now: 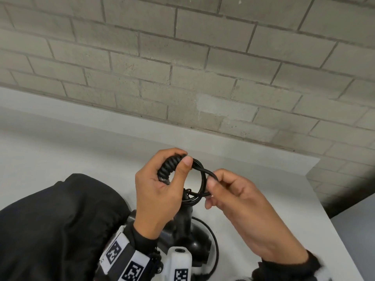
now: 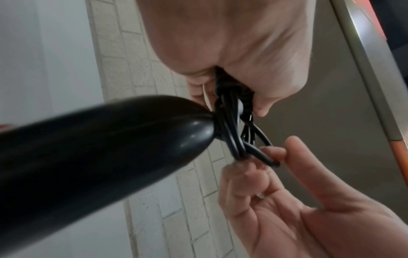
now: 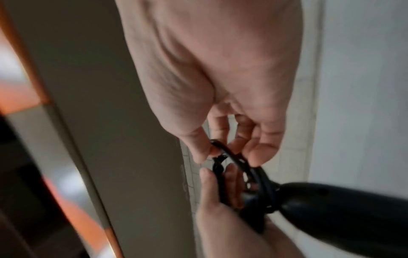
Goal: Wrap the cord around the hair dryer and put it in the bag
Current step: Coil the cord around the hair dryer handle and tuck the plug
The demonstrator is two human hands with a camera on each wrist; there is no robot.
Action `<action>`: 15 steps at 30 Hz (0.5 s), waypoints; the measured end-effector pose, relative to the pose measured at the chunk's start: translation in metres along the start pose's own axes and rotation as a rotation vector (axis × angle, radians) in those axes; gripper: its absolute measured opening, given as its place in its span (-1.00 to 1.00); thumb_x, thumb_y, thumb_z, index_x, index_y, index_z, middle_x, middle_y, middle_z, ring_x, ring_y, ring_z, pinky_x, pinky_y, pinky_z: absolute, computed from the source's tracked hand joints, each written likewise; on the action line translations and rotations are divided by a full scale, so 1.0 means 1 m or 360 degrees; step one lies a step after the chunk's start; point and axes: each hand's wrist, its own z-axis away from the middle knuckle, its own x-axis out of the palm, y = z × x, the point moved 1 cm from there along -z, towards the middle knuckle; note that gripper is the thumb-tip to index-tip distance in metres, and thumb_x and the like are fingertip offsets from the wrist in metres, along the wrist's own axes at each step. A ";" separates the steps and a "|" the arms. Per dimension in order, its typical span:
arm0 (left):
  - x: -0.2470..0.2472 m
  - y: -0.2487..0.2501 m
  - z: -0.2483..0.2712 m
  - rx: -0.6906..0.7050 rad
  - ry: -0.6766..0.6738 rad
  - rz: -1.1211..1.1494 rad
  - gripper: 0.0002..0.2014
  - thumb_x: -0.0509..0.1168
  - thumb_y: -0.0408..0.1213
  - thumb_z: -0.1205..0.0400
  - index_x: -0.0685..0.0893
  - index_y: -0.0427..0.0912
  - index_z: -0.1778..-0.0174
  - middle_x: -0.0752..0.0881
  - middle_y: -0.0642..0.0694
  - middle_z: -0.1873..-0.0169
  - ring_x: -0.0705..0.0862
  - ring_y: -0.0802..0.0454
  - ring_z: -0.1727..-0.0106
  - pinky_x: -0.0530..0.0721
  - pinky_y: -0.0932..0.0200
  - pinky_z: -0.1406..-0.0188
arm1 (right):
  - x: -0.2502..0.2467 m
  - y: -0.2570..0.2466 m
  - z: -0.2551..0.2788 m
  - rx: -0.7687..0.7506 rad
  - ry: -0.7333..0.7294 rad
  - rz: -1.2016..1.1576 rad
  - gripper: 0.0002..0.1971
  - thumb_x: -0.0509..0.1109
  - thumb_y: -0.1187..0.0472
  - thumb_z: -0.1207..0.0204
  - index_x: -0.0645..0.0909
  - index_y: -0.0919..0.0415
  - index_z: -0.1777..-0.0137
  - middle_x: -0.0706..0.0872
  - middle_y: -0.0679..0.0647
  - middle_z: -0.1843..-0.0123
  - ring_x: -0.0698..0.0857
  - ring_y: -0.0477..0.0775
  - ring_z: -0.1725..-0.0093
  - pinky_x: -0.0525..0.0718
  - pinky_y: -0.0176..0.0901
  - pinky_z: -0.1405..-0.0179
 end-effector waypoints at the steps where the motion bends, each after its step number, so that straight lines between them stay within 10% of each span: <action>1: 0.000 0.000 0.000 0.0007 0.0001 -0.0008 -0.89 0.45 -0.20 -0.61 0.74 -0.16 0.05 0.80 0.08 0.19 0.80 0.14 0.12 0.65 0.44 0.09 | 0.001 0.003 0.003 -0.0091 0.0057 0.0150 -0.80 0.44 0.00 -0.55 0.67 0.11 0.20 0.66 0.08 0.21 0.62 -0.01 0.22 0.60 -0.27 0.08; 7: 0.002 -0.001 0.000 0.0017 -0.0007 -0.0030 -0.83 0.42 -0.10 -0.57 0.72 -0.10 0.02 0.79 0.12 0.15 0.79 0.21 0.10 0.63 0.48 0.07 | 0.007 0.009 0.013 -0.0226 0.0321 0.0196 -0.81 0.37 0.05 -0.54 0.74 0.09 0.18 0.75 0.06 0.27 0.66 -0.03 0.28 0.66 -0.29 0.17; 12: 0.004 -0.003 0.003 0.0015 0.0026 0.0006 -0.88 0.47 -0.13 -0.57 0.72 -0.03 0.05 0.80 0.11 0.18 0.79 0.17 0.15 0.65 0.44 0.09 | -0.005 0.000 0.013 0.0370 -0.0059 -0.0893 -0.69 0.36 0.05 -0.61 0.68 0.25 0.28 0.47 0.05 0.49 0.48 0.02 0.44 0.51 -0.21 0.46; 15: 0.007 -0.002 0.006 0.0033 0.0007 0.0023 -0.84 0.42 -0.09 -0.57 0.73 -0.07 0.03 0.80 0.06 0.20 0.81 0.08 0.16 0.67 0.40 0.11 | -0.007 0.008 0.017 0.0240 -0.0209 -0.1056 -0.67 0.51 -0.05 -0.48 0.62 0.20 0.30 0.39 -0.02 0.49 0.40 -0.01 0.42 0.40 -0.19 0.39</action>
